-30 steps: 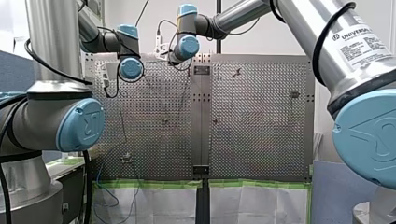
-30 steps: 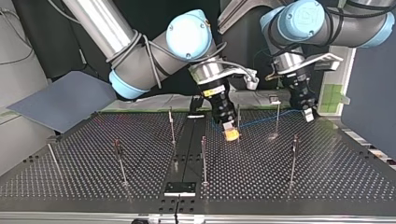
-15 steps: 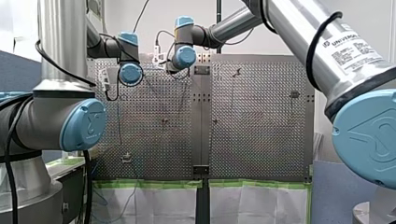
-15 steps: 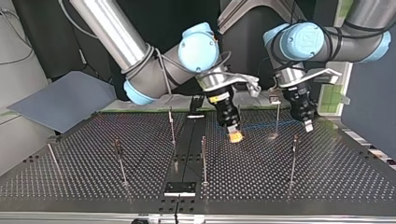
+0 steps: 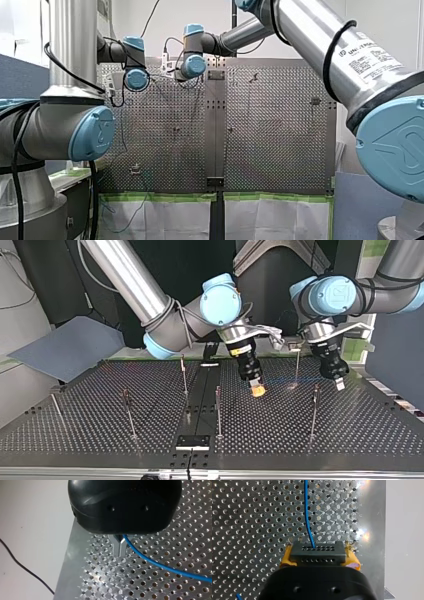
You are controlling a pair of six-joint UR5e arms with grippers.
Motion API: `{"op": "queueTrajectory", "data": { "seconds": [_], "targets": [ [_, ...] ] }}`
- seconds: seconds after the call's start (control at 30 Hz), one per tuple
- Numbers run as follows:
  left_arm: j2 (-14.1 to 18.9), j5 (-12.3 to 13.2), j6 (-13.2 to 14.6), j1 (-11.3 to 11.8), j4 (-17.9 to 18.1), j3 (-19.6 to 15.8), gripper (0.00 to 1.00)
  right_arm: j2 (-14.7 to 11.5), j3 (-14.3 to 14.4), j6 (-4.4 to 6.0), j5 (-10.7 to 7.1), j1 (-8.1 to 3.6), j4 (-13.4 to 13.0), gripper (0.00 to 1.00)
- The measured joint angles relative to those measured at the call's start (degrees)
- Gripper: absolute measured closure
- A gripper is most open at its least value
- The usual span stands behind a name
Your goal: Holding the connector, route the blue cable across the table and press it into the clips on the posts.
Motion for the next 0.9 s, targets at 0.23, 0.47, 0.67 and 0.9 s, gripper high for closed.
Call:
{"op": "queueTrajectory", "data": {
  "seconds": [0.23, 0.47, 0.67, 0.9],
  "targets": [
    [-1.1, 1.5, -0.5, 1.2, 1.7, 1.1, 1.00, 0.7, -2.1, 0.00, -0.03, -0.31, 0.0, 1.00],
    [-1.9, 3.0, -1.1, 2.3, 2.0, 2.8, 1.00, 0.9, -3.4, 0.00, -0.56, -0.56, 0.0, 1.00],
    [-3.6, 3.9, -1.5, 3.3, 2.7, 4.1, 1.00, 1.4, -3.7, 0.00, -0.84, -0.66, 0.0, 1.00],
    [-5.2, 6.5, -2.3, 4.7, 3.5, 6.0, 1.00, 1.6, -4.1, 0.00, -1.12, -1.00, 0.0, 1.00]
  ]
}}
